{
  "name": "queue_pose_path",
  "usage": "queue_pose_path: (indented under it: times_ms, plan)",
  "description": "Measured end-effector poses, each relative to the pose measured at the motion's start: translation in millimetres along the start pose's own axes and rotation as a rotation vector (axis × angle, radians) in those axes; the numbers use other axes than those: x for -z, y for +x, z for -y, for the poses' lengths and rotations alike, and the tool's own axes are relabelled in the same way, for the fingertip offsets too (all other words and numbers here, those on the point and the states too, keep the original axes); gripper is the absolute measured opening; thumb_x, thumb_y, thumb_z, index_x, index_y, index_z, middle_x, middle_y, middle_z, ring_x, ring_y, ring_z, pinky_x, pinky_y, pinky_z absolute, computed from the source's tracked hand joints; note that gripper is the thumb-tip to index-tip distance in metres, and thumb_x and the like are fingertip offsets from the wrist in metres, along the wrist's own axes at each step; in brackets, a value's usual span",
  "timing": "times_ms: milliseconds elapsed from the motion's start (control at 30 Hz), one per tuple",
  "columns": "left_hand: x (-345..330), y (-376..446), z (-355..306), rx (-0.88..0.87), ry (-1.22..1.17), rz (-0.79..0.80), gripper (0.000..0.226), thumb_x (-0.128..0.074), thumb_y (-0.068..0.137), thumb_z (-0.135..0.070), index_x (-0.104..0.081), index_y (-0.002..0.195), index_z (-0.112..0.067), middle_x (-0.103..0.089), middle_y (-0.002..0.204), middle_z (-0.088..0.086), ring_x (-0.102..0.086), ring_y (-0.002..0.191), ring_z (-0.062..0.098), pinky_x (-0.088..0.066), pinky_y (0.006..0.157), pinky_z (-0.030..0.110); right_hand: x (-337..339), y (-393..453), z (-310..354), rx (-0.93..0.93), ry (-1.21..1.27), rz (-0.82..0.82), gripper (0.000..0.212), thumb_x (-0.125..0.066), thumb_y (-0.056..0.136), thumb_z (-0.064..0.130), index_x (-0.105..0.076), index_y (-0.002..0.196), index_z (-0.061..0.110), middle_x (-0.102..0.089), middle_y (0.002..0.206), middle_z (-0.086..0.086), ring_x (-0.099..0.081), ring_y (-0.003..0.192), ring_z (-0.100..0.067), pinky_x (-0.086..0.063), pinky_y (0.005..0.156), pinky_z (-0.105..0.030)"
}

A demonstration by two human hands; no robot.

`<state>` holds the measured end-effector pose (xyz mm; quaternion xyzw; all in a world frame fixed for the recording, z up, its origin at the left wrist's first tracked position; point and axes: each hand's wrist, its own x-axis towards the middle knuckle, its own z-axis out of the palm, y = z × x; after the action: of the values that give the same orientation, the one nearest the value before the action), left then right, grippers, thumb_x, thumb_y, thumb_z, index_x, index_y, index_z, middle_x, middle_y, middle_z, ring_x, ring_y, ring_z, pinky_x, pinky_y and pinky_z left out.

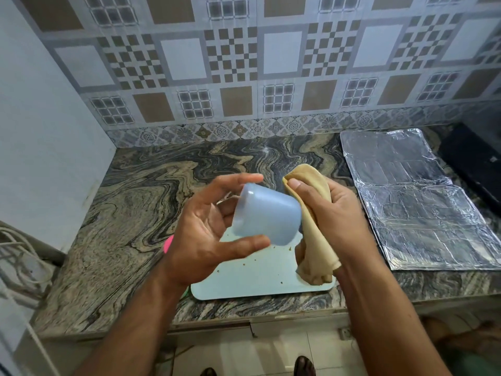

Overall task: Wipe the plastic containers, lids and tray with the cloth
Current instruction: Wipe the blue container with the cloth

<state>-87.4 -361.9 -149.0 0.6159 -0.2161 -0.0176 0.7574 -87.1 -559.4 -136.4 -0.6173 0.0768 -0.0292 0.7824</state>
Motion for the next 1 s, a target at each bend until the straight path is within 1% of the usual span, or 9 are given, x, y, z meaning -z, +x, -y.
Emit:
queue_pose_path:
  times_ms: [167, 267, 333, 433, 533, 600, 700, 833, 1000]
  plan:
    - [13, 3, 4, 0.211, -0.404, -0.125, 0.079, -0.098, 0.054, -0.036, -0.071, 0.128, -0.03, -0.068, 0.123, 0.004, -0.069, 0.102, 0.022, -0.061, 0.082, 0.033, -2, -1, 0, -0.006, 0.139, -0.006, 0.008, -0.067, 0.097, 0.011, -0.067, 0.089, 0.008, -0.056, 0.063, -0.002, -0.054, 0.046, -0.007, -0.046, 0.043, -0.017]
    - [17, 0, 10, 0.323, -0.667, -0.175, 0.082, -0.098, 0.049, -0.038, -0.073, 0.126, -0.025, -0.065, 0.129, 0.01, -0.063, 0.112, 0.027, -0.061, 0.078, 0.03, -5, -5, -6, 0.018, 0.122, 0.006, 0.009, -0.071, 0.089, 0.018, -0.068, 0.088, 0.01, -0.057, 0.068, -0.005, -0.054, 0.05, -0.007, -0.047, 0.046, -0.017]
    - [20, -1, 15, 0.348, -0.725, -0.232, 0.079, -0.098, 0.047, -0.037, -0.075, 0.121, -0.021, -0.064, 0.125, 0.012, -0.056, 0.11, 0.027, -0.057, 0.073, 0.028, -6, -6, -11, 0.025, 0.099, 0.004, 0.018, -0.073, 0.084, 0.026, -0.07, 0.091, 0.01, -0.059, 0.073, -0.008, -0.056, 0.055, -0.009, -0.049, 0.049, -0.018]
    - [31, 0, 23, 0.351, -0.673, -0.265, 0.078, -0.095, 0.054, -0.031, -0.073, 0.128, -0.023, -0.068, 0.124, 0.009, -0.064, 0.094, 0.02, -0.057, 0.074, 0.026, -4, -8, -17, 0.041, 0.033, 0.006, 0.028, -0.076, 0.081, 0.034, -0.074, 0.097, 0.011, -0.063, 0.086, -0.014, -0.06, 0.07, -0.018, -0.051, 0.06, -0.025]
    - [56, 7, 31, 0.337, -0.329, -0.317, 0.069, -0.082, 0.071, -0.017, -0.066, 0.138, -0.027, -0.073, 0.122, 0.003, -0.071, 0.092, 0.018, -0.061, 0.078, 0.029, 0, -10, -21, 0.043, 0.005, -0.004, 0.029, -0.076, 0.081, 0.032, -0.074, 0.098, 0.008, -0.066, 0.088, -0.016, -0.059, 0.079, -0.025, -0.048, 0.074, -0.037]
    - [85, 13, 41, 0.278, 0.197, -0.388, 0.07, -0.086, 0.07, -0.022, -0.065, 0.137, -0.028, -0.075, 0.119, -0.003, -0.072, 0.1, 0.015, -0.062, 0.083, 0.029, 3, -12, -22, 0.027, -0.01, -0.016, 0.031, -0.077, 0.08, 0.033, -0.075, 0.098, 0.008, -0.067, 0.09, -0.023, -0.06, 0.083, -0.028, -0.047, 0.077, -0.041]
    - [136, 21, 66, 0.297, 0.796, -0.421, 0.072, -0.09, 0.063, -0.042, -0.065, 0.13, -0.039, -0.069, 0.128, -0.008, -0.068, 0.111, 0.015, -0.06, 0.091, 0.037, 6, -15, -22, 0.014, -0.035, -0.04, 0.028, -0.075, 0.078, 0.037, -0.076, 0.095, 0.014, -0.069, 0.091, -0.018, -0.061, 0.082, -0.025, -0.053, 0.067, -0.03]
    - [183, 29, 103, 0.486, 1.099, -0.402, 0.066, -0.092, 0.068, -0.025, -0.066, 0.129, -0.031, -0.066, 0.133, 0.005, -0.062, 0.118, 0.031, -0.054, 0.089, 0.04, 9, -17, -27, 0.006, -0.075, -0.052, 0.039, -0.076, 0.074, 0.044, -0.076, 0.098, 0.013, -0.072, 0.09, -0.012, -0.062, 0.081, -0.023, -0.052, 0.068, -0.031]
    - [197, 36, 142, 0.666, 1.259, -0.284, 0.065, -0.093, 0.065, -0.019, -0.064, 0.123, -0.022, -0.063, 0.127, 0.013, -0.061, 0.113, 0.037, -0.052, 0.083, 0.038, 11, -18, -32, 0.002, -0.104, -0.068, 0.029, -0.073, 0.081, 0.036, -0.075, 0.099, 0.013, -0.073, 0.088, -0.009, -0.062, 0.078, -0.019, -0.053, 0.06, -0.022]
